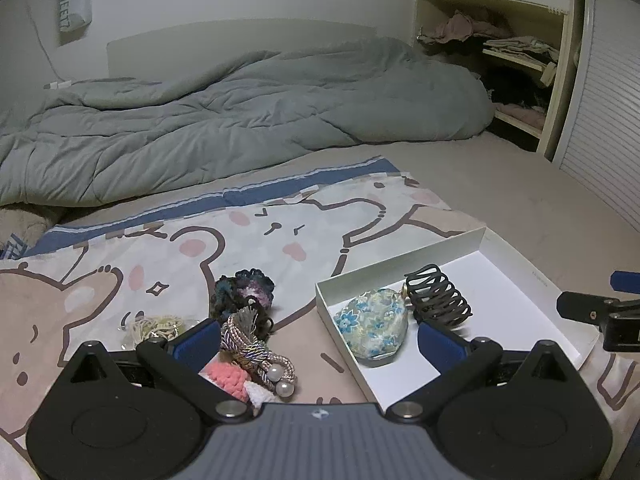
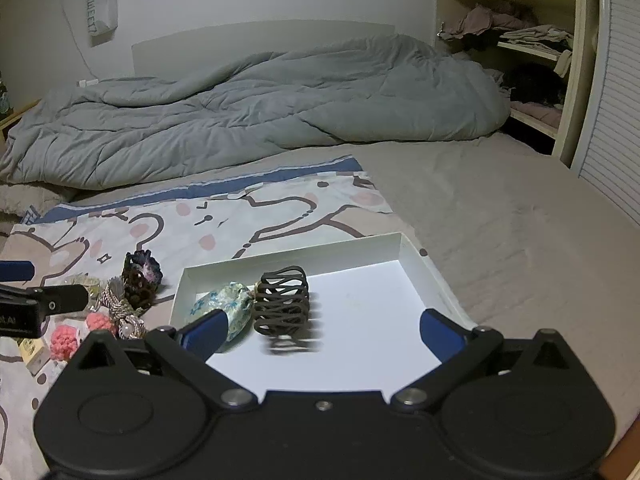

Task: Organize objects
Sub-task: 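Withdraw both tools from the box back toward the remaining items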

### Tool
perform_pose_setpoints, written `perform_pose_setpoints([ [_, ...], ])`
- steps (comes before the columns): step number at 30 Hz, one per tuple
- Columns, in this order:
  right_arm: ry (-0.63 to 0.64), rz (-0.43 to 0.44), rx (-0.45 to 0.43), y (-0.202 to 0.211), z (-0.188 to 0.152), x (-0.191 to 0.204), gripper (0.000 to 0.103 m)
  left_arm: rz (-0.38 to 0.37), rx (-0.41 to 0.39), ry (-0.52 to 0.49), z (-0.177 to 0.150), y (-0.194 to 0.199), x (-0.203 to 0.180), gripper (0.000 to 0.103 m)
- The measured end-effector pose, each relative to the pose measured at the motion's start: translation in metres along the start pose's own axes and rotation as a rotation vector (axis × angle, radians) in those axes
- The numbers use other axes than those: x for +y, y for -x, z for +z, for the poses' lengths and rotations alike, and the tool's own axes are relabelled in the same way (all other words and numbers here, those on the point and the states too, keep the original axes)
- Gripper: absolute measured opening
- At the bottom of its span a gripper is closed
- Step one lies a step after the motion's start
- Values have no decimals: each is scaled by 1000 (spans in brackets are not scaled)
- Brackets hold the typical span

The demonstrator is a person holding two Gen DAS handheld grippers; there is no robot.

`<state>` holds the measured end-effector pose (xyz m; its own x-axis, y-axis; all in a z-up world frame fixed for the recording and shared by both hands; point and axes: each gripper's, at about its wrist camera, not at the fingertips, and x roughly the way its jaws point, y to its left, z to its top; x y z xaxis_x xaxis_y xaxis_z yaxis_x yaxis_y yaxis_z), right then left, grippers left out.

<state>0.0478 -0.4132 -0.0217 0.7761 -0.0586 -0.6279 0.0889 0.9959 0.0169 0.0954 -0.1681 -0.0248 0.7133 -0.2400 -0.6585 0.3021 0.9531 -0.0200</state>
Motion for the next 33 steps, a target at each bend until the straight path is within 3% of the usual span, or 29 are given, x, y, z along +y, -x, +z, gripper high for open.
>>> perform_pose_setpoints([
  [13,-24,16,-10,-5,2,9,103,33,-11,3,-4,3,20,103],
  [26,1,70,-4,-18,3,47,103,123,-19,28,-17,18,86,103],
  [33,1,123,9,-25,6,77,103,204,18,87,-25,24,125,103],
])
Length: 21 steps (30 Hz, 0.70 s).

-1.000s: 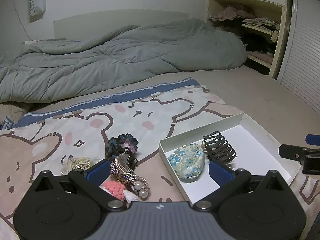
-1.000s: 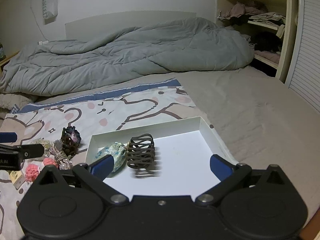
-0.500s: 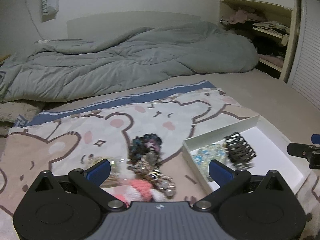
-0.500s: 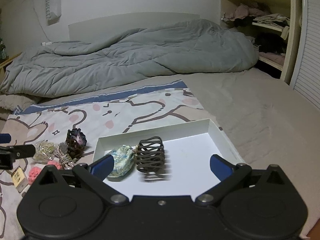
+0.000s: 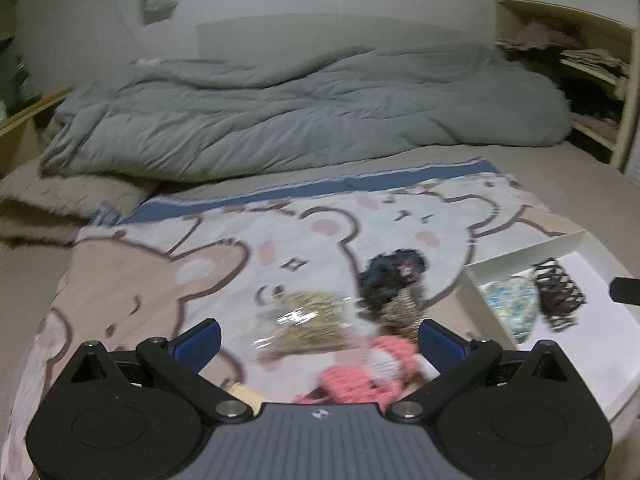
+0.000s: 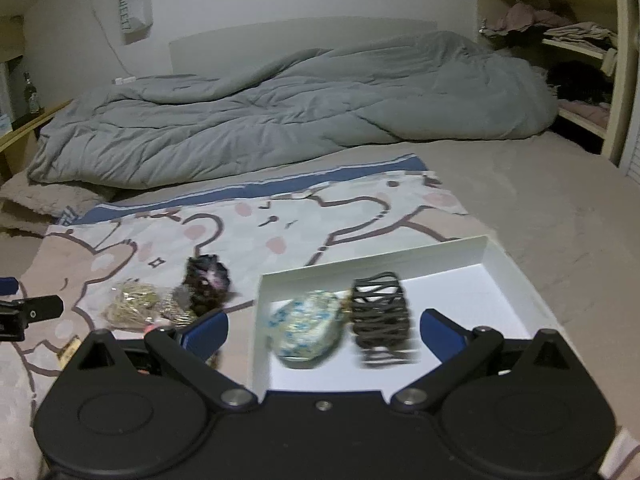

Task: Organize objects
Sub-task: 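Withdraw both tools from the box back toward the remaining items, then grasp the gold tissue pack with the left tool while the right tool grasps the white crochet ball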

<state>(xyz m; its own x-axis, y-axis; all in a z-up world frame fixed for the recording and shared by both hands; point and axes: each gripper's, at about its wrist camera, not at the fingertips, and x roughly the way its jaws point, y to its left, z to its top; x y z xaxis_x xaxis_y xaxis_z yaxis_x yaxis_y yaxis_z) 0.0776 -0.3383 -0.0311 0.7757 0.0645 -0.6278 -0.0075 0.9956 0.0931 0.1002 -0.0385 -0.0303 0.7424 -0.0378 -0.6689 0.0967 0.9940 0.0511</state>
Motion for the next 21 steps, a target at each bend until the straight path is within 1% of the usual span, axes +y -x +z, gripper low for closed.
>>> perform_pose_setpoints([
  [6,-18,85,18,-5,2,29,103,54,80,100,-7,-10,40,103],
  [9,-4,89,40,-8,4,48,103,73,136,168,-12,-18,60,103],
  [12,12,115,51,-10,5,63,103,74,197,253,-18,-27,76,103],
  [16,25,148,79,-15,1,83,103,106,255,339,-24,-39,89,103],
  [21,36,172,138,-26,-2,107,103,101,310,441,-30,-54,96,100],
])
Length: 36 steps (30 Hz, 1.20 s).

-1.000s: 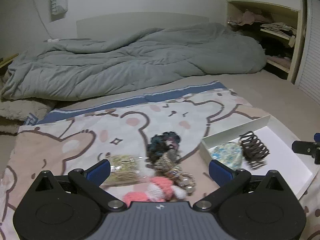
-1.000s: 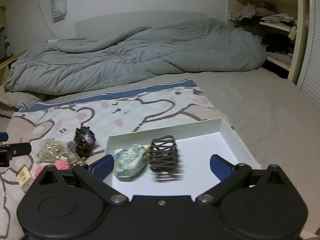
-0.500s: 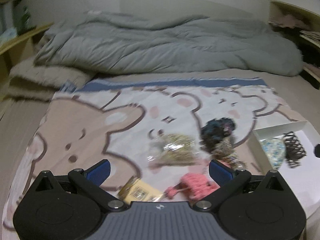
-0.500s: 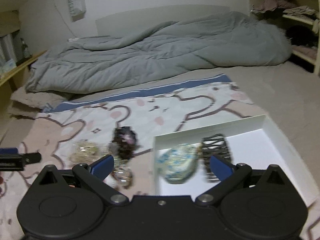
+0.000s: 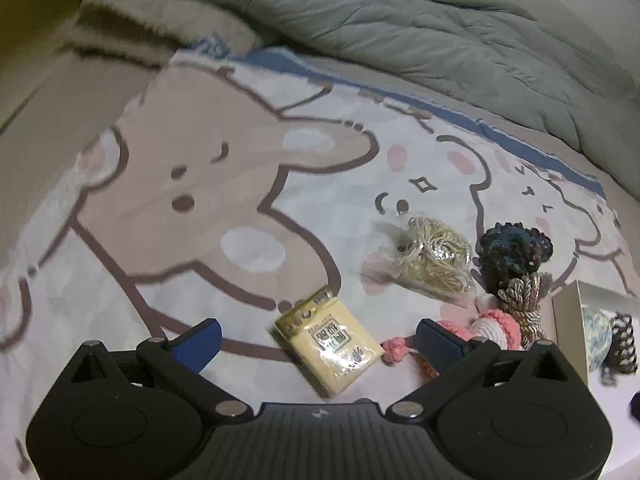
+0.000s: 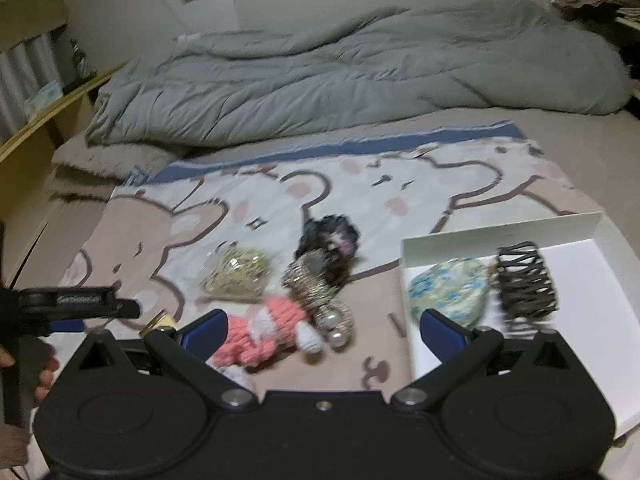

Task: Organize objects
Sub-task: 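Grasp the gold tissue pack with the left tool while the right tool grasps the white crochet ball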

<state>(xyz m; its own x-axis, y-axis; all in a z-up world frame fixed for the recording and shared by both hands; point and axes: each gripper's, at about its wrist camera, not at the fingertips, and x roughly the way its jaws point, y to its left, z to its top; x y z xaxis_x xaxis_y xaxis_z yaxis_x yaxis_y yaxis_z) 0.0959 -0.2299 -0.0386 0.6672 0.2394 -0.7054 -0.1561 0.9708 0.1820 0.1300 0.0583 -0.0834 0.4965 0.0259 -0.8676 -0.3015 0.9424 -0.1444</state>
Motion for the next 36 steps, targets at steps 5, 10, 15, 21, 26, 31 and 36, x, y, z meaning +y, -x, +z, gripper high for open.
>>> perform_pose_setpoints([
  [5,67,11,39,-21,-2,22,103,-29,63,126,1,-17,7,91],
  [10,122,51,103,-50,-12,35,103,-21,113,214,3,-36,10,81],
  [15,93,100,184,-73,-26,37,91,-2,143,224,6,-52,9,75],
  [21,111,145,250,-89,-44,46,83,18,186,226,6,-67,6,64],
  [26,149,144,286,-98,-54,54,79,28,199,222,6,-75,1,63],
  [31,171,157,314,-105,-61,59,71,45,201,250,6,-82,1,64],
  [36,174,147,317,-108,-68,63,65,57,201,300,6,-88,4,64],
])
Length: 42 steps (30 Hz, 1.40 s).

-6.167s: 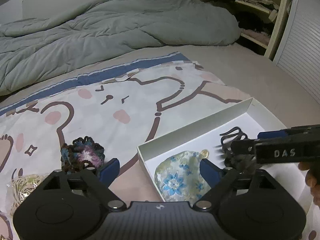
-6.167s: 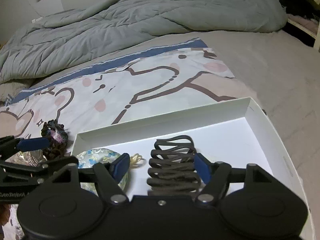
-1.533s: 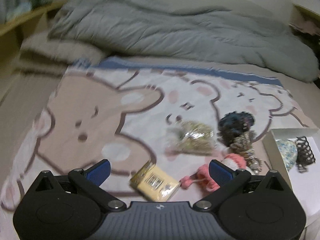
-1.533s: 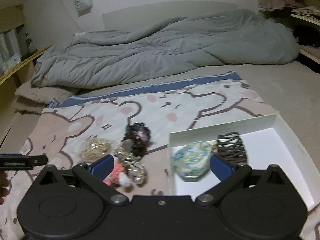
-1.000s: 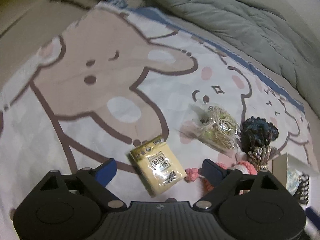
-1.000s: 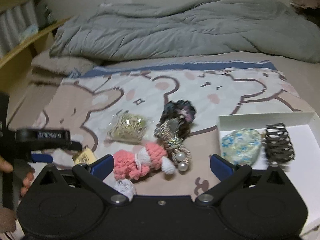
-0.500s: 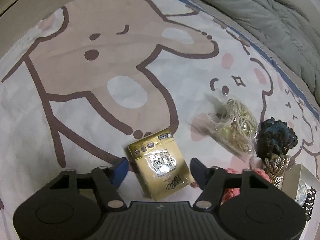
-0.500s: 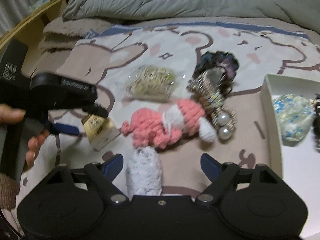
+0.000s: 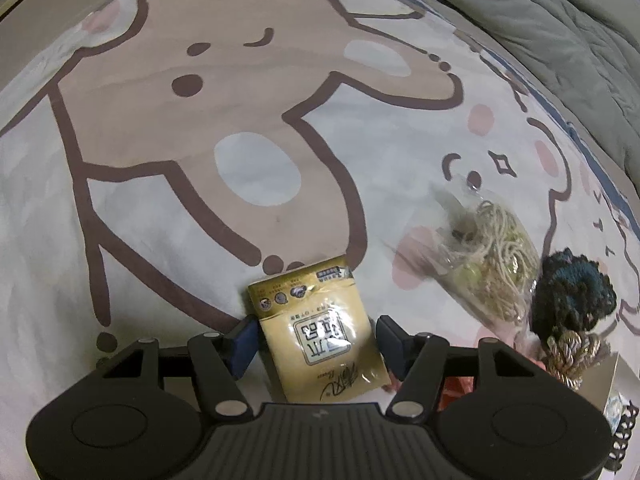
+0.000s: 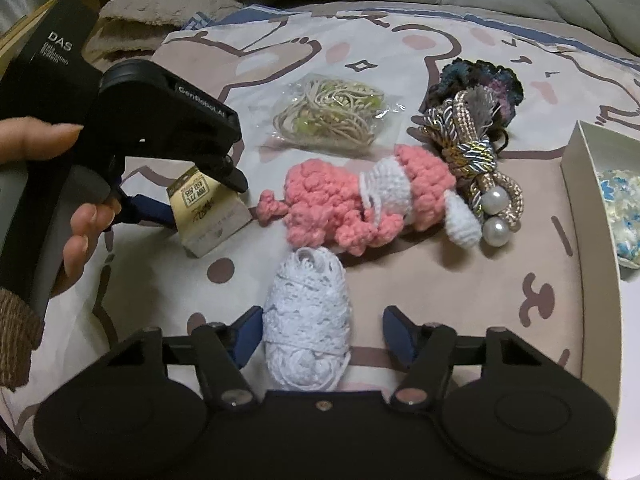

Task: Organize objects
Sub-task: 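Grasp the gold tissue pack with the left tool while the right tool grasps the white crochet ball, then carry the tissue pack and crochet ball over the white box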

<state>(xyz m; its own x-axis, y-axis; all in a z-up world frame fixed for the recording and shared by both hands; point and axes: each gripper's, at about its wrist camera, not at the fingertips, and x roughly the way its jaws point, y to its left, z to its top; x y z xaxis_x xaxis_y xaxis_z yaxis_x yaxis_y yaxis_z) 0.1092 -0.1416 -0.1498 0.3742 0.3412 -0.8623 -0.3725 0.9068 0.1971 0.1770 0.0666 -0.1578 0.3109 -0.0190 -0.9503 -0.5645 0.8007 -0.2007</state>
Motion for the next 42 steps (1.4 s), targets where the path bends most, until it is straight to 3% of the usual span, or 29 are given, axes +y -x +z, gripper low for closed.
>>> perform_pose_setpoints([
  [6,-17,-13,-13,-4,-1,1,63,15,9,-84,1,-1,-8,60],
  [10,-10,32,-11,-3,2,-2,43,-5,10,-117,0,3,-6,59],
  [24,7,35,-187,55,30,-12,41,-86,-114,-230,-4,57,5,59],
  [42,-2,12,-368,119,40,-30,41,-167,-343,-545,-48,142,-16,60],
])
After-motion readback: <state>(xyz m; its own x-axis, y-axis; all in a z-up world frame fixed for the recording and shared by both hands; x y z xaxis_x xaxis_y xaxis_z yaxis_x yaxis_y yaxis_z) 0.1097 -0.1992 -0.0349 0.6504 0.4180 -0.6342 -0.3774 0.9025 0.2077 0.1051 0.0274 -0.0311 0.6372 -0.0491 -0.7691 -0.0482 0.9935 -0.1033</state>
